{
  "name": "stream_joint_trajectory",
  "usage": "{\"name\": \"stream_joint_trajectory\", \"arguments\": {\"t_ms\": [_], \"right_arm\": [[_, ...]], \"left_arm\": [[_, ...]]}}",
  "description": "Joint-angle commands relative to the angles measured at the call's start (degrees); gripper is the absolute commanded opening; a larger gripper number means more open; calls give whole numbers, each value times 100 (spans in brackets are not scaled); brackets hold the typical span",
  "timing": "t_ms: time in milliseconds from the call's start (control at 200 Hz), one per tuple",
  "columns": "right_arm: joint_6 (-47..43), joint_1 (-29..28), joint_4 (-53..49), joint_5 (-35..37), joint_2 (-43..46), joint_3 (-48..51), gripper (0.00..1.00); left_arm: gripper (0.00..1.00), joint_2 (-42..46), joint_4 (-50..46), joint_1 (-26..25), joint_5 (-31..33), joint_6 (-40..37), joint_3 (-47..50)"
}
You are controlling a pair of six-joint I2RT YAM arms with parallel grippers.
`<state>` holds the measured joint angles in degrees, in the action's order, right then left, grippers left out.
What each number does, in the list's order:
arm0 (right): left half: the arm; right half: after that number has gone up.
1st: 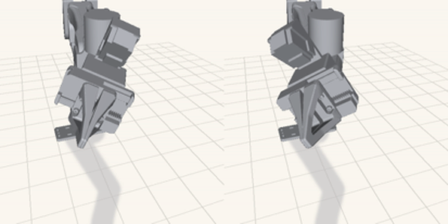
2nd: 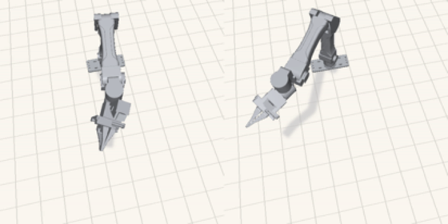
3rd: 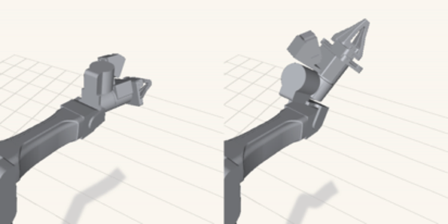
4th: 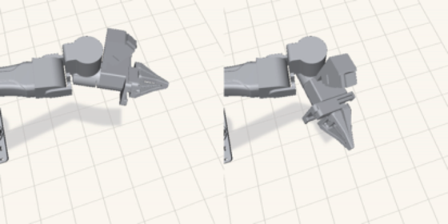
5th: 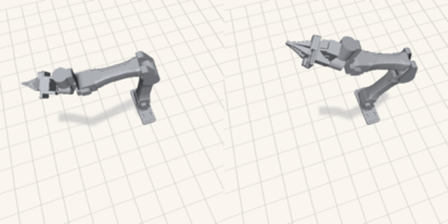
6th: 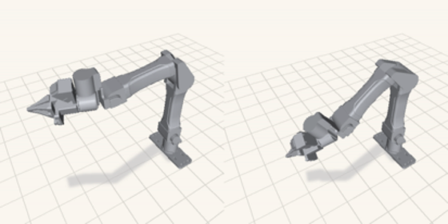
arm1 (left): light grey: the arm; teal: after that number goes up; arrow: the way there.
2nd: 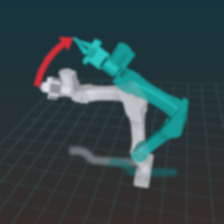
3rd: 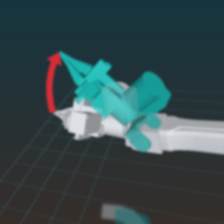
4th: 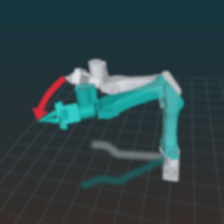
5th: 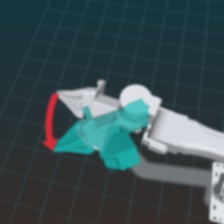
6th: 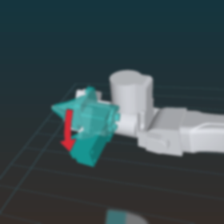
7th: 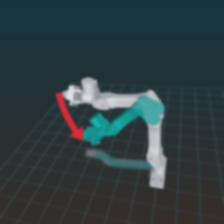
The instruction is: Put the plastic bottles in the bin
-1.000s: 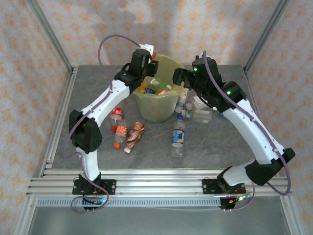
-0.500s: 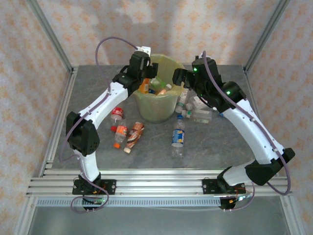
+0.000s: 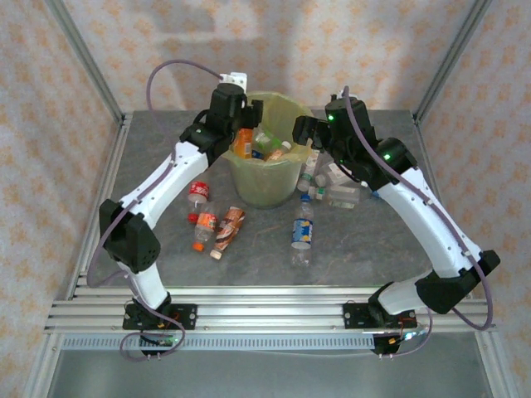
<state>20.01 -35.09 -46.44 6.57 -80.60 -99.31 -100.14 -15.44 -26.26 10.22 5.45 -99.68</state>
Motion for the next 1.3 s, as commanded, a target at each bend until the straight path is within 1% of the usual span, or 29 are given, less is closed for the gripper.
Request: {"name": "stream_joint_trajectory", "arguments": {"t_ms": [0, 105, 160, 195, 210, 430, 530, 631, 786, 941, 1056, 1156, 1296], "right_arm": [[95, -6, -98, 241, -80, -167, 99], [134, -6, -137, 338, -83, -177, 99], [165, -6, -170, 351, -82, -188, 99], [187, -9, -187, 339, -79, -194, 99], [196, -7, -190, 342, -87, -194, 99], [237, -7, -252, 361, -80, -144, 99], [240, -6, -243, 387, -63, -86, 99], [251, -11, -235, 421, -38, -32, 99], [263, -6, -217, 485, 38, 49, 99], [317, -6, -150, 530, 196, 230, 99], [386, -6, -67, 550, 294, 410, 99], [455, -6, -33, 558, 324, 495, 99], [560, -6, -45, 596, 382, 671, 99]], "left_arm": [[80, 474, -136, -19, 194, 177, 46], [85, 752, -252, -19, 248, 239, 53], [92, 907, -304, -19, 295, 271, 75], [99, 1008, -324, -17, 323, 286, 104], [100, 1050, -335, -19, 345, 298, 114], [100, 1618, -737, -11, 779, 451, 353], [100, 1917, -979, -11, 880, 631, 668], [100, 2301, -1111, -11, 951, 869, 1239], [100, 2979, -1435, -11, 1358, 1352, 2304], [100, 3558, -1712, -11, 1699, 1442, 3423], [100, 3884, -1957, -11, 1508, 1506, 3989], [100, 4077, -2054, -11, 1150, 1632, 4404], [94, 4125, -2165, -6, 631, 1885, 4882]]}}
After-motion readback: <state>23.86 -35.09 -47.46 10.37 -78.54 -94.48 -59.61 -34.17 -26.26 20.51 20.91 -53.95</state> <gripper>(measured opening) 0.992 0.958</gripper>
